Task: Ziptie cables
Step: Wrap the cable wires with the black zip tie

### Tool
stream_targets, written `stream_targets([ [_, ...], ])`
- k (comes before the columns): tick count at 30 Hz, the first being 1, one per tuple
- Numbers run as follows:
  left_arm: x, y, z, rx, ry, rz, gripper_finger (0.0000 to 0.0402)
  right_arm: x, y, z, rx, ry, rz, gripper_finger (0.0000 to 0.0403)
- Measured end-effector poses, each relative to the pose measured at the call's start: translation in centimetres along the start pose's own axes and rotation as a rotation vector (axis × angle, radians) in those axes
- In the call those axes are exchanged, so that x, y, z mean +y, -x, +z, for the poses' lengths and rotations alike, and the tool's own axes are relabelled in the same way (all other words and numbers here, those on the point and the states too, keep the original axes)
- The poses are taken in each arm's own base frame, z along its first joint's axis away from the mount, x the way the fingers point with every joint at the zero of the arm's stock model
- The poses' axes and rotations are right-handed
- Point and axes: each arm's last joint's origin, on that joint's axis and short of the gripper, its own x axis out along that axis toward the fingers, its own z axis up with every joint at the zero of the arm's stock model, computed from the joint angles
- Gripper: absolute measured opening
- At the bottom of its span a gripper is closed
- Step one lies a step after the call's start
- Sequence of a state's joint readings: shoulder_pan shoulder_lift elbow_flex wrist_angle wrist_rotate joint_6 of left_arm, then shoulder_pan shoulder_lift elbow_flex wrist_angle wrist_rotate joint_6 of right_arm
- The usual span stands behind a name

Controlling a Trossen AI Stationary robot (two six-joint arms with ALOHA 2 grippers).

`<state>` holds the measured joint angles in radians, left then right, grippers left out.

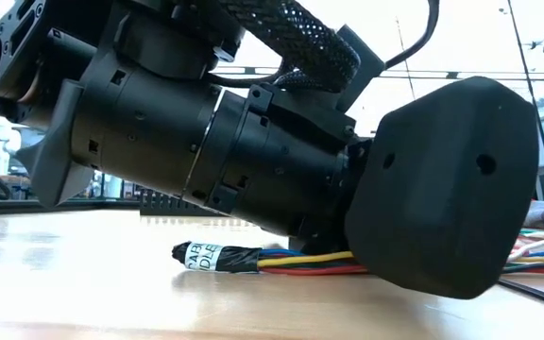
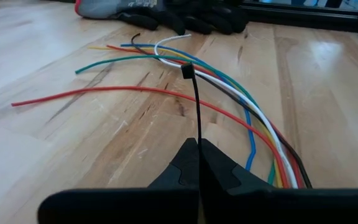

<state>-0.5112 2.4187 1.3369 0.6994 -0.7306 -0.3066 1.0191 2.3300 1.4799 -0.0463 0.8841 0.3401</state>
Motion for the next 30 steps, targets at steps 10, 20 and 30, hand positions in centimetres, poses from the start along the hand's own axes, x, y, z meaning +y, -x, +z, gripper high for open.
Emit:
stream_targets([
  [10,-0.9,1.1,0.5,-0.023,-0.17,0.021,0.0,-1.9,0.9,2.1,0.002,-0.074,-0.024,0.0],
  [20,-2.3,2.7,1.0,-0.085,-0.361,0.094,0.0,-5.9,0.8,3.5,0.121,-0.233,-0.079,0.0],
  [30,-2.6,3.0,1.2,-0.097,-0.424,0.118,0.0,-8.8,-0.2,3.5,0.249,-0.279,-0.111,0.0],
])
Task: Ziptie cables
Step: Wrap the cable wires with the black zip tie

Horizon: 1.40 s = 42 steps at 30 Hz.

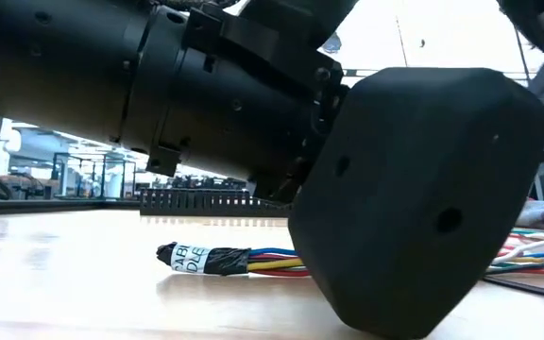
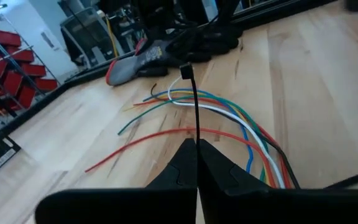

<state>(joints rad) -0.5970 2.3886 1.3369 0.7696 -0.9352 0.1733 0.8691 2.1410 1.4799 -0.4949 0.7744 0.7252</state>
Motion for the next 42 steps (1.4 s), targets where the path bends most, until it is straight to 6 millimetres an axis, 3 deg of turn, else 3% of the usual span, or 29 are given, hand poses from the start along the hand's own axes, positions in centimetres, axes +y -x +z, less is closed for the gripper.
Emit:
stream_targets([
  [10,-1.4,2.5,0.5,-0.009,-0.116,0.078,0.0,-1.0,2.4,1.0,-0.002,-0.153,-0.002,0.0],
  [22,-1.7,3.3,0.8,0.006,-0.214,0.145,0.0,-3.5,1.8,2.9,0.039,-0.277,0.109,0.0],
  [26,-1.7,3.3,0.8,0.007,-0.228,0.157,0.0,-4.7,2.7,2.0,-0.041,-0.377,0.286,0.0],
  [29,-1.6,3.3,0.8,0.008,-0.234,0.16,0.0,-6.4,3.0,0.4,-0.13,-0.476,0.415,0.0],
  [36,-1.2,2.7,0.8,0.012,-0.274,0.157,0.0,-9.5,1.3,-4.2,-0.167,-0.622,0.545,0.0],
  [42,-0.7,1.5,0.7,-0.001,-0.284,0.093,0.0,-10.3,0.3,-3.5,-0.167,-0.618,0.621,0.0],
])
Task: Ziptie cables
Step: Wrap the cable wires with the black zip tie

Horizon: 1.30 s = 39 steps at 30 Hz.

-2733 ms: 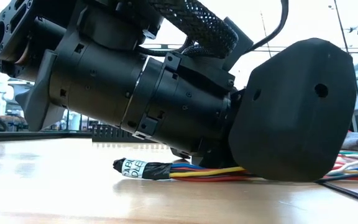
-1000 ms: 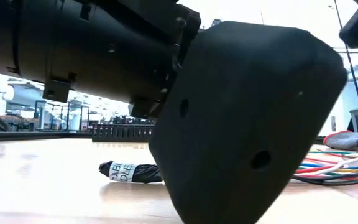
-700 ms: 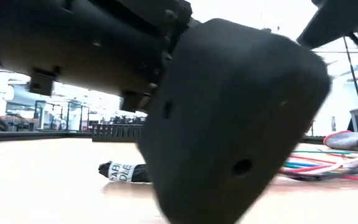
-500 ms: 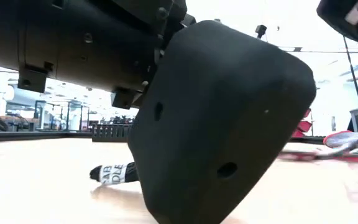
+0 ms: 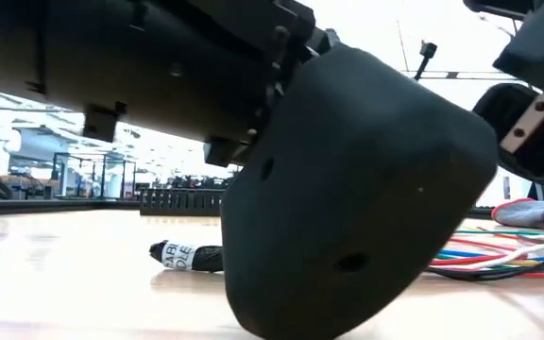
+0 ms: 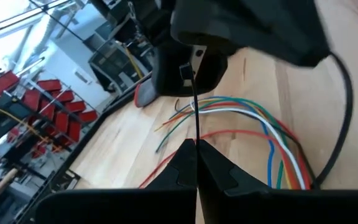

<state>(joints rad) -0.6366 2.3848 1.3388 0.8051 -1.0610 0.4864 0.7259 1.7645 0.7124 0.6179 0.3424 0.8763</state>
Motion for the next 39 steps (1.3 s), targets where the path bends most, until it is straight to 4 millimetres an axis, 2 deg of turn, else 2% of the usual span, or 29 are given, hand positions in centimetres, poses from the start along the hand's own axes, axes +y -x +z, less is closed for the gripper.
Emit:
stream_targets([
  [8,0.6,-0.9,-0.2,0.015,-0.141,0.018,0.0,-0.8,-0.4,0.8,0.042,0.001,0.02,0.0],
  [17,0.8,-1.1,-0.3,0.048,-0.249,0.064,0.0,-0.9,-0.5,0.7,0.053,-0.012,0.008,0.0],
  [39,0.1,0.4,0.0,0.056,-0.312,0.083,0.0,-2.0,-0.7,1.2,0.052,-0.038,-0.056,0.0],
])
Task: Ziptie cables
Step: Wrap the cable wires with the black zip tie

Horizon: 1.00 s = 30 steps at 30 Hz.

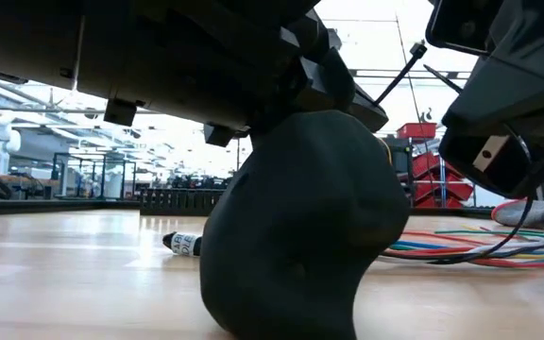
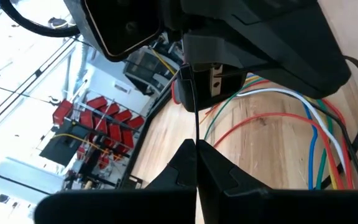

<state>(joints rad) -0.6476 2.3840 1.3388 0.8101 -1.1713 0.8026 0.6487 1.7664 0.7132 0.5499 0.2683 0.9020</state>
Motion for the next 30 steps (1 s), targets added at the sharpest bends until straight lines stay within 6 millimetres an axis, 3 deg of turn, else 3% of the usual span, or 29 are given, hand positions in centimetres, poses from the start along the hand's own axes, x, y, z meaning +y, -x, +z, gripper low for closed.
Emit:
stream_targets([
  [30,-0.05,-0.16,-0.61,0.086,-0.043,0.056,0.0,-0.39,-0.19,0.82,-0.046,0.005,-0.014,0.0],
])
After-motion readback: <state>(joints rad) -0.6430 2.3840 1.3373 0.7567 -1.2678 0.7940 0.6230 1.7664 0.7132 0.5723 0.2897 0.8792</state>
